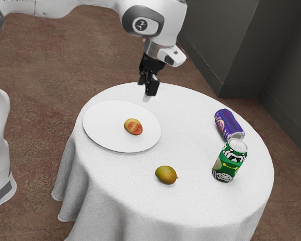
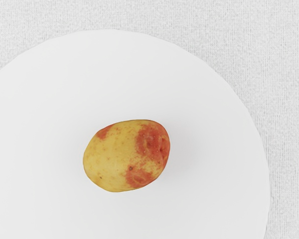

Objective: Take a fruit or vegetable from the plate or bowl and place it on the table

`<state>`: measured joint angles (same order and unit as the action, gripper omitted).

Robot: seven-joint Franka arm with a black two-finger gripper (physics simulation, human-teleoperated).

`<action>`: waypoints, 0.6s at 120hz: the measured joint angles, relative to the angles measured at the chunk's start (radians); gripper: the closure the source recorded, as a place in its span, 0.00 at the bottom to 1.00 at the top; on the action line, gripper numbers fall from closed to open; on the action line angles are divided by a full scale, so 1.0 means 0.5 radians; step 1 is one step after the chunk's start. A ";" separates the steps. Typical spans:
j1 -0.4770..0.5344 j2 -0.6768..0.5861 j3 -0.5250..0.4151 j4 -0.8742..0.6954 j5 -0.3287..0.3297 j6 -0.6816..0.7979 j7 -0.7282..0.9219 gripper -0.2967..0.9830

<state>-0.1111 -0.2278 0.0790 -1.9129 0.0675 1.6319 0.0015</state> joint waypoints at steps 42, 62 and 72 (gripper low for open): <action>0.027 -0.172 0.049 -0.427 -0.005 0.433 0.004 0.23; 0.029 -0.184 0.079 -0.566 0.009 0.556 0.007 0.23; 0.029 -0.186 0.096 -0.638 0.018 0.618 0.008 0.23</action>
<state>-0.0967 -0.3206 0.1271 -2.2319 0.0767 1.9409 0.0054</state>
